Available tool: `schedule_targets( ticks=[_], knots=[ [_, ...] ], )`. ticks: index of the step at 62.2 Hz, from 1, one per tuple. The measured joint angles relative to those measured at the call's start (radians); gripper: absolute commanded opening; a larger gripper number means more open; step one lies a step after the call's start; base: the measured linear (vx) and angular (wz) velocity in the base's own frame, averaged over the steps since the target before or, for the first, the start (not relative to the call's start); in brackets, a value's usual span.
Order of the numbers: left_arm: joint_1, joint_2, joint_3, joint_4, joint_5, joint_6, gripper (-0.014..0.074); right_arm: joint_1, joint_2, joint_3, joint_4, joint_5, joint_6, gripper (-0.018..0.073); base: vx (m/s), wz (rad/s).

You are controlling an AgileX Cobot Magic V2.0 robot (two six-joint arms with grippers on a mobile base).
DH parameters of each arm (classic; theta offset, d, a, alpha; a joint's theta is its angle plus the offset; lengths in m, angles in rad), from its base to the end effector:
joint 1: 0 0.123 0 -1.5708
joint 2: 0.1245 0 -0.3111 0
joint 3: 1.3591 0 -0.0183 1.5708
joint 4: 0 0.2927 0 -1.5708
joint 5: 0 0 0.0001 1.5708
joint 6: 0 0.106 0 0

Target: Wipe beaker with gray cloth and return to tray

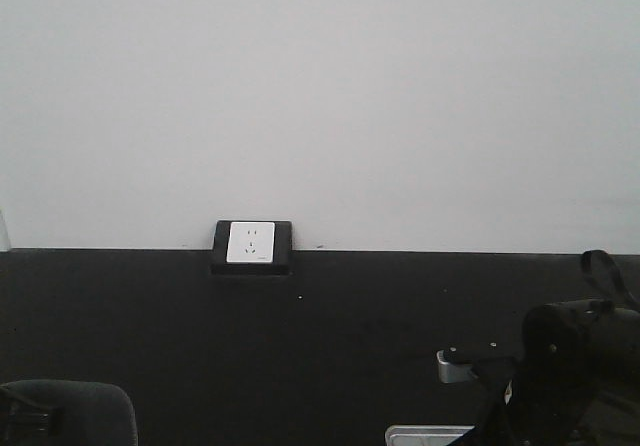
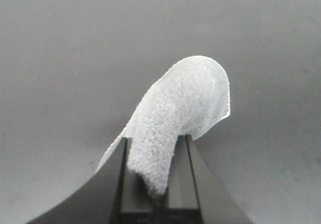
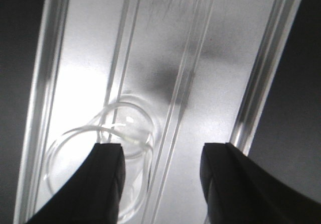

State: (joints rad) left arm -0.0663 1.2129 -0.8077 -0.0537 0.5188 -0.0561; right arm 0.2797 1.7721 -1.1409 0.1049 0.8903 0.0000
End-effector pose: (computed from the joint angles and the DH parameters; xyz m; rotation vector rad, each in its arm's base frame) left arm 0.2819 -0.0216 0.2728 -0.0316 2.4093 -0.1102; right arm 0.3571 0.1116 0.1773 -0.3298 2.9964 0.1572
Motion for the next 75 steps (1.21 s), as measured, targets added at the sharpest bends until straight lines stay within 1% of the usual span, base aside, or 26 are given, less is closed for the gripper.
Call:
schedule_targets(
  ticks=[5, 9, 24, 35, 43, 51, 56, 57, 58, 60, 65, 70, 75],
  knots=[
    [0.0, 0.0, 0.0, 0.0, 0.0, 0.0, -0.0006, 0.0, 0.023, 0.0, 0.0, -0.007, 0.0, 0.0377, 0.0, 0.0],
    [0.0, 0.0, 0.0, 0.0, 0.0, 0.0, -0.0006, 0.0, 0.04, 0.0, 0.0, -0.009, 0.0, 0.0342, 0.0, 0.0],
    [0.0, 0.0, 0.0, 0.0, 0.0, 0.0, -0.0006, 0.0, 0.065, 0.0, 0.026, -0.011, 0.0, 0.0185, 0.0, 0.0],
    [0.0, 0.0, 0.0, 0.0, 0.0, 0.0, -0.0006, 0.0, 0.058, 0.0, 0.047, -0.013, 0.0, 0.0088, 0.0, 0.0],
    [0.0, -0.002, 0.0, -0.016, -0.001, 0.0, -0.0004, 0.0, 0.053, -0.001, 0.048, -0.013, -0.019, -0.0015, 0.0, 0.0],
    [-0.005, -0.031, -0.001, -0.083, -0.005, 0.016, -0.0003, 0.0, 0.043, -0.018, 0.048, -0.007, -0.043, -0.0012, 0.0, 0.0],
    [-0.02, -0.043, -0.017, -0.123, -0.003, 0.056, -0.0003, 0.0, 0.016, -0.042, 0.057, -0.007, -0.049, -0.0012, 0.0, 0.0],
    [-0.03, -0.045, -0.026, -0.142, -0.001, 0.076, -0.0003, 0.0, 0.01, -0.046, 0.064, -0.007, -0.05, -0.0012, 0.0, 0.0],
    [-0.033, -0.046, -0.029, -0.142, -0.001, 0.081, -0.0003, 0.0, 0.003, -0.052, 0.069, -0.009, -0.051, -0.0011, 0.0, 0.0],
    [-0.048, -0.047, -0.055, -0.178, -0.001, 0.113, -0.0002, 0.0, -0.014, -0.065, 0.085, -0.013, -0.055, -0.0011, 0.0, 0.0],
    [-0.085, -0.047, -0.112, -0.261, -0.002, 0.163, 0.0, 0.0, -0.052, -0.09, 0.141, -0.02, -0.079, -0.0011, 0.0, 0.0],
    [-0.12, -0.047, -0.17, -0.349, -0.01, 0.211, 0.0, 0.009, -0.088, -0.105, 0.235, -0.033, -0.129, -0.0011, 0.0, 0.0],
    [-0.154, -0.047, -0.216, -0.444, -0.024, 0.248, 0.0, 0.052, -0.123, -0.109, 0.33, -0.039, -0.19, -0.0011, 0.0, 0.0]
  ],
)
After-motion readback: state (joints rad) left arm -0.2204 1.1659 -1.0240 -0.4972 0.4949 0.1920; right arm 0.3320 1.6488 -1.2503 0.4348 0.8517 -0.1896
